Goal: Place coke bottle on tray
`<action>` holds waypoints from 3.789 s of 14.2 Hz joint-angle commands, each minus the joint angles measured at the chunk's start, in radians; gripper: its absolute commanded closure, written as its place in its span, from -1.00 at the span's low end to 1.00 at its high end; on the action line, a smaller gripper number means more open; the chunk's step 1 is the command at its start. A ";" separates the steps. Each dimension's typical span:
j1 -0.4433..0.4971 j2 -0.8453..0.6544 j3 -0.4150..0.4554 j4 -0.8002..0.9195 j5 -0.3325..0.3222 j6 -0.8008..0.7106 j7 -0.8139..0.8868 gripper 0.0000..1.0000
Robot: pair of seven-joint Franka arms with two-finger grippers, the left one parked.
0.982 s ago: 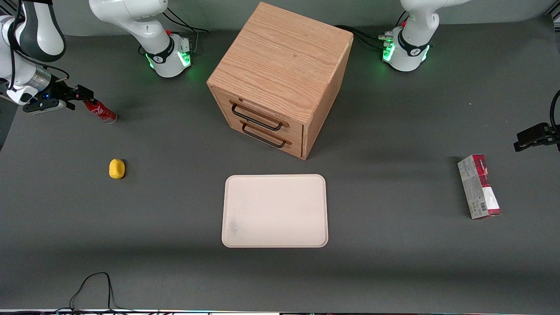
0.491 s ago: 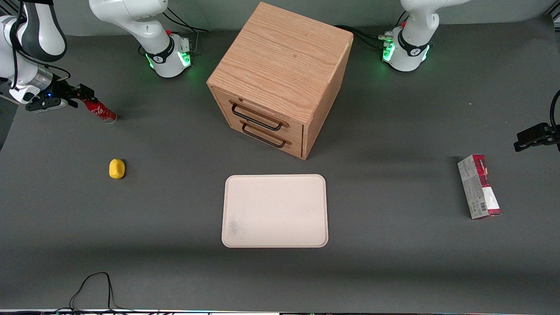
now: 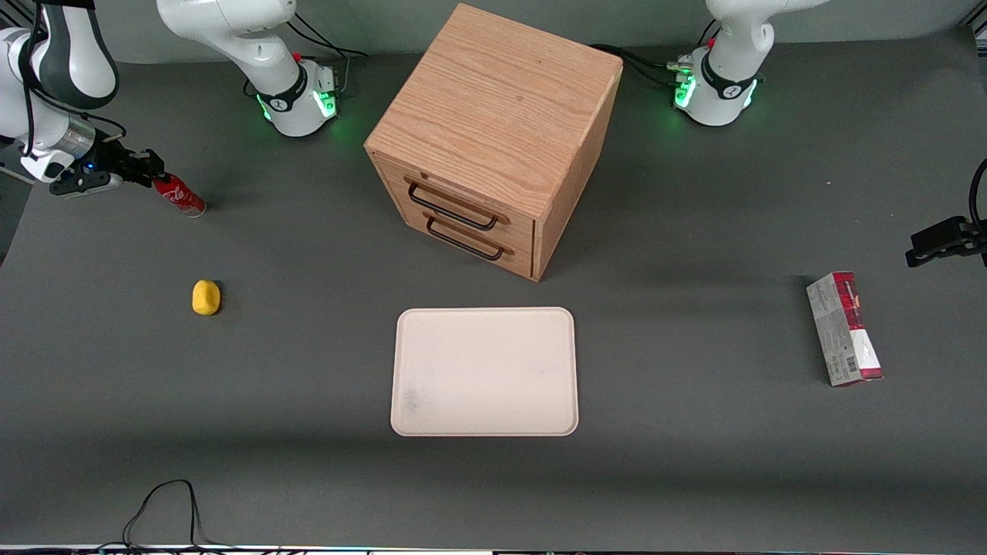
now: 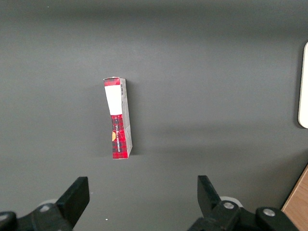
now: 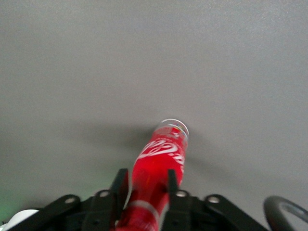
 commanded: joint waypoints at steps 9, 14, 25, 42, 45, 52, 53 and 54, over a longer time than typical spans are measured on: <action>0.003 -0.015 -0.010 0.002 -0.026 -0.032 -0.003 0.85; 0.014 -0.009 0.003 0.052 -0.021 -0.080 0.010 -1.00; 0.008 -0.058 0.469 0.526 0.236 -0.560 0.144 -1.00; -0.032 -0.259 0.263 0.091 -0.084 -0.383 0.209 -1.00; -0.032 -0.260 0.048 0.023 -0.203 -0.242 0.126 -1.00; 0.009 -0.230 -0.015 0.006 -0.202 -0.173 0.157 -1.00; 0.011 -0.216 -0.015 0.005 -0.202 -0.154 0.158 -1.00; 0.011 -0.205 -0.017 0.002 -0.201 -0.138 0.157 -1.00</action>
